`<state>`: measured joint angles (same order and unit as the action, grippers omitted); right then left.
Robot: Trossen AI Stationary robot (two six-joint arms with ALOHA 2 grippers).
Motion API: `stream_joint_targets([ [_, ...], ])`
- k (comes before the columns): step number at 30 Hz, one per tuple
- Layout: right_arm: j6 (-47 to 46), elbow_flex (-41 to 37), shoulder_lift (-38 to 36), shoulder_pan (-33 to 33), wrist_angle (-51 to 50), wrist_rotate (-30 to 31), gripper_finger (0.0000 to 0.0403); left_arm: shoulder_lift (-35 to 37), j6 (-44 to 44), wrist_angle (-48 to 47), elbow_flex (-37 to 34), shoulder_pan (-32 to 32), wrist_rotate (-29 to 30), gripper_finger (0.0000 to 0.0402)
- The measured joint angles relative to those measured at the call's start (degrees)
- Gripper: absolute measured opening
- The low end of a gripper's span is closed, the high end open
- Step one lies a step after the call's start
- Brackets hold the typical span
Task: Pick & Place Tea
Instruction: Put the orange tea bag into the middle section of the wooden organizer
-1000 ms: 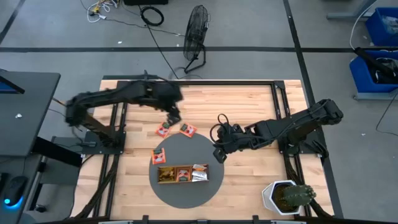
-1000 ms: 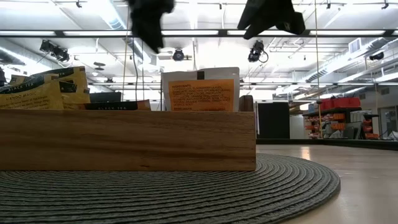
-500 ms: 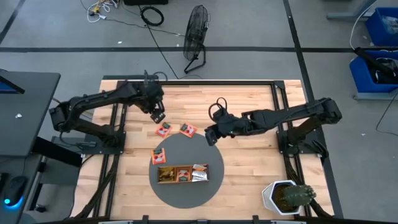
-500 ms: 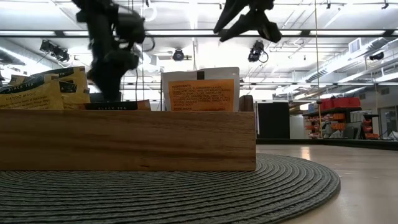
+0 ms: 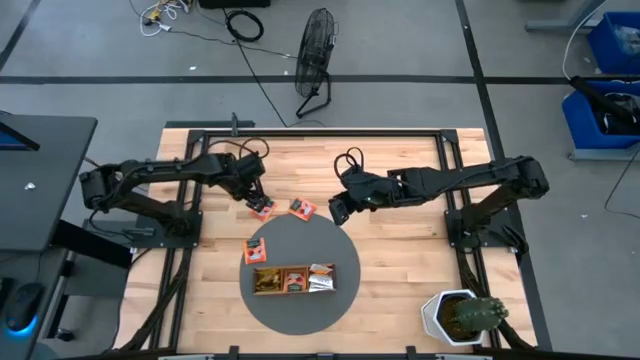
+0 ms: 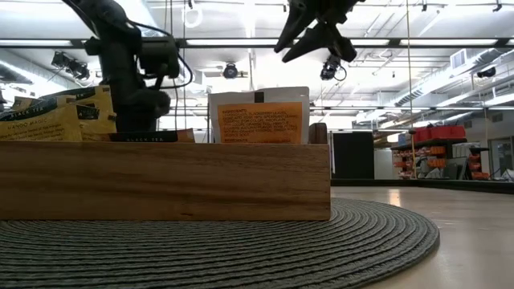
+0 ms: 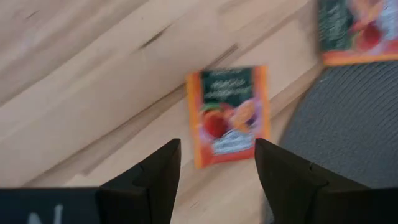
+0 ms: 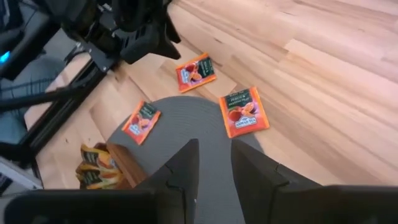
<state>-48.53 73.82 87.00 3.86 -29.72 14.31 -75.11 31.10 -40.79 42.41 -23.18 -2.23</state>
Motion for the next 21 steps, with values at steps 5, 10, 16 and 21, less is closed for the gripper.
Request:
stream_joint_targets([
  [5, 4.2, 0.0, 0.0, -1.3, 0.0, -2.8, 0.0100, -0.2, 6.9, 1.2, 0.0, 2.9, 2.3, 0.0209],
  [10, 8.4, 0.0, 0.0, -1.7, -0.1, -5.2, 0.0100, -2.4, 12.1, 1.6, 0.0, 6.2, 4.2, 0.0209],
  [16, 11.3, 0.0, 0.0, -1.8, -0.3, -6.4, 0.0100, -7.5, 14.7, 1.5, 0.0, 8.9, 7.1, 0.0209],
  [21, 13.0, 0.0, 0.0, -1.9, -0.4, -8.1, 0.0100, -10.6, 14.8, 3.0, 0.0, 9.0, 7.3, 0.0209],
])
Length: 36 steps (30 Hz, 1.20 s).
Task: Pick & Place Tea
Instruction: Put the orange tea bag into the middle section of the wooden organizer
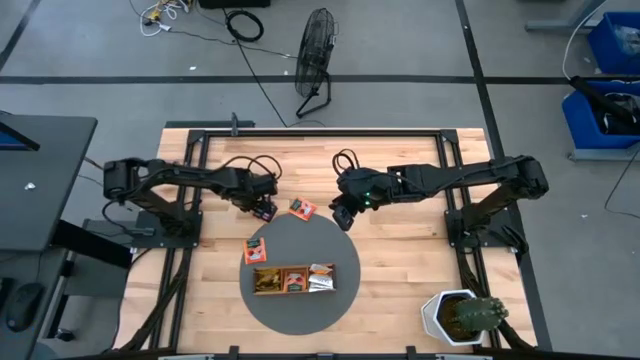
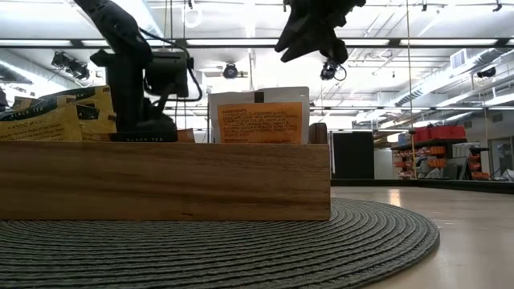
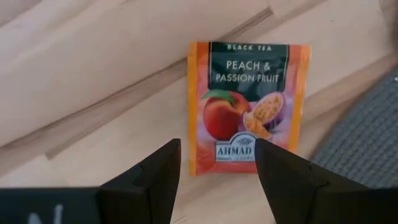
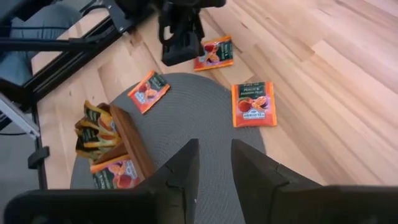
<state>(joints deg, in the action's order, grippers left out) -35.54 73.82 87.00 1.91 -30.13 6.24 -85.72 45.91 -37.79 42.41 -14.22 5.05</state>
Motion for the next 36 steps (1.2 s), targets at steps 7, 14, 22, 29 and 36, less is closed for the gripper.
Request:
stream_joint_targets([
  [7, 0.0, 0.0, 0.0, 0.0, -0.5, -0.3, 0.0100, -2.8, -1.2, 0.9, 0.2, 0.0, -0.4, 0.0205],
  [14, -0.2, 0.0, 0.0, 0.0, -0.5, -0.2, 0.0100, -3.9, -4.8, 2.5, 0.2, -0.4, -0.3, 0.0158],
  [22, -1.1, 0.0, 0.0, 0.0, -0.5, 0.8, 0.0100, -4.0, -9.2, 3.4, 0.2, -0.7, 0.7, 0.0057],
  [29, -1.3, 0.0, 0.0, 0.0, -0.5, 0.8, 0.0100, -1.2, -14.8, 2.1, -0.2, -0.7, -0.5, 0.0007],
  [36, 2.3, 0.0, 0.0, 0.0, 0.2, 0.8, 0.0100, 9.9, -20.3, 0.3, -0.2, -0.7, -7.5, 0.0004],
])
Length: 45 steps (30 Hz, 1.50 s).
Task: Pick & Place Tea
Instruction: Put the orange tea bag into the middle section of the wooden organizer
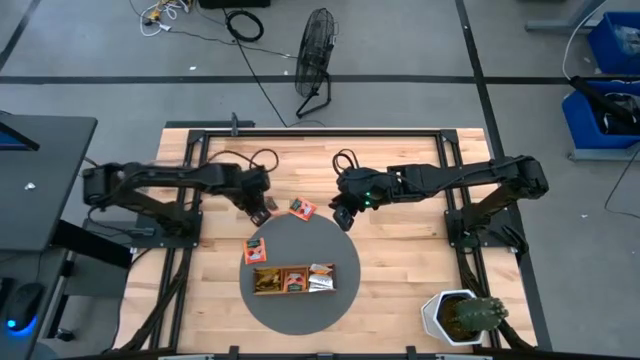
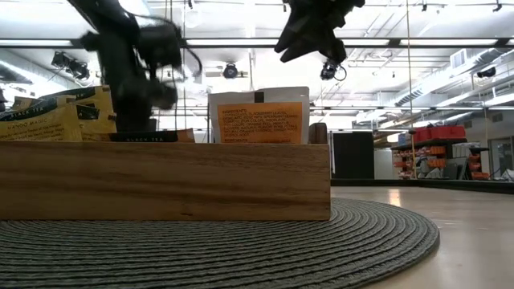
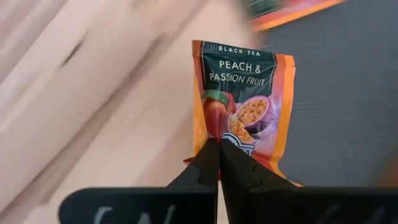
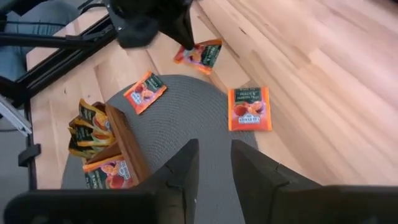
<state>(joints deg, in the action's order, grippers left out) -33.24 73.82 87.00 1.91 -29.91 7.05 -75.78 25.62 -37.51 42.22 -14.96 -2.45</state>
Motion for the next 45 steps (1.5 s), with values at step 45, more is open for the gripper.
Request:
stream_joint_targets([
  [45, 61.8, 0.0, 6.9, 1.0, 35.6, -10.1, 0.0217, 16.0, 13.2, 34.4, 0.2, 2.7, -39.9, 0.0002],
])
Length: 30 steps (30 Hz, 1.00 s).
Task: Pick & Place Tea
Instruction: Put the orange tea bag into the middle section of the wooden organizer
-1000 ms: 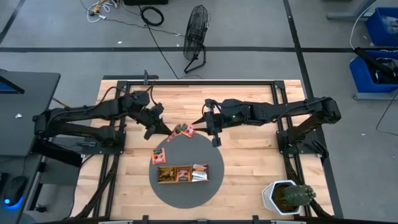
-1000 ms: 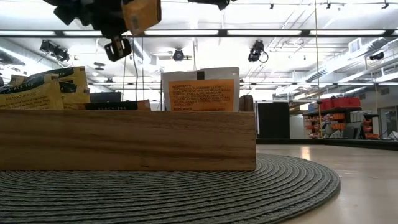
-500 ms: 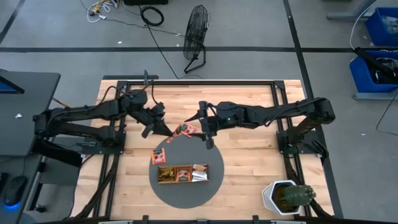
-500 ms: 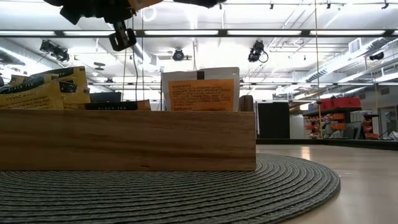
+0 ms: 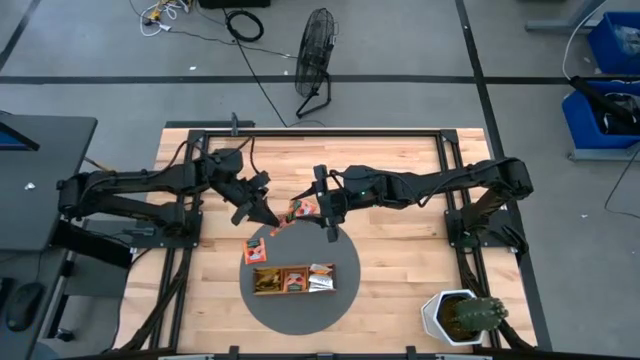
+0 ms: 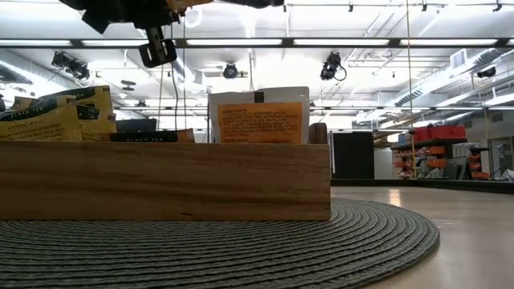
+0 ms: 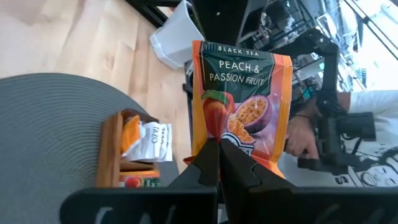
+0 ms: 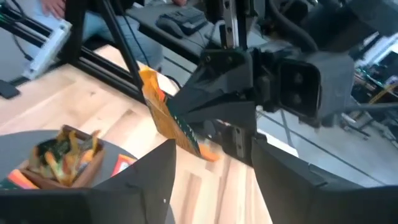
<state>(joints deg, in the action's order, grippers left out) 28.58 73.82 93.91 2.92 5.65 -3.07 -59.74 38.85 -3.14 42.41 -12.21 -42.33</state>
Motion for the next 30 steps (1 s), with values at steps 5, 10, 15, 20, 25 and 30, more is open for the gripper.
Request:
stream_joint_targets([
  [5, 0.4, 0.0, -0.1, 0.0, 0.2, -2.0, 0.0212, 0.0, 2.0, 2.2, 0.0, 0.7, 0.1, 0.0002],
  [10, 0.4, 0.0, -0.1, 0.0, 0.3, -2.5, 0.0212, -0.4, 3.2, 6.4, 0.0, 0.9, 1.1, 0.0002],
  [15, 0.4, 0.0, -0.1, -0.1, 1.5, -4.0, 0.0193, -2.7, 4.6, 9.2, 0.0, 1.0, 1.6, 0.0002],
  [20, -0.2, 0.0, -0.1, -0.1, -0.4, -4.1, 0.0129, -4.1, 5.5, 10.6, 0.0, 1.6, 1.6, 0.0002],
  [25, -2.7, 0.0, -0.1, -0.1, -3.2, -4.8, 0.0062, -4.2, 5.6, 11.2, 0.0, 2.4, 1.7, 0.0002],
  [30, -4.0, 0.0, -0.1, -0.1, -3.7, -6.8, 0.0007, -4.1, 5.6, 11.4, 0.0, 2.5, 1.9, 0.0004],
])
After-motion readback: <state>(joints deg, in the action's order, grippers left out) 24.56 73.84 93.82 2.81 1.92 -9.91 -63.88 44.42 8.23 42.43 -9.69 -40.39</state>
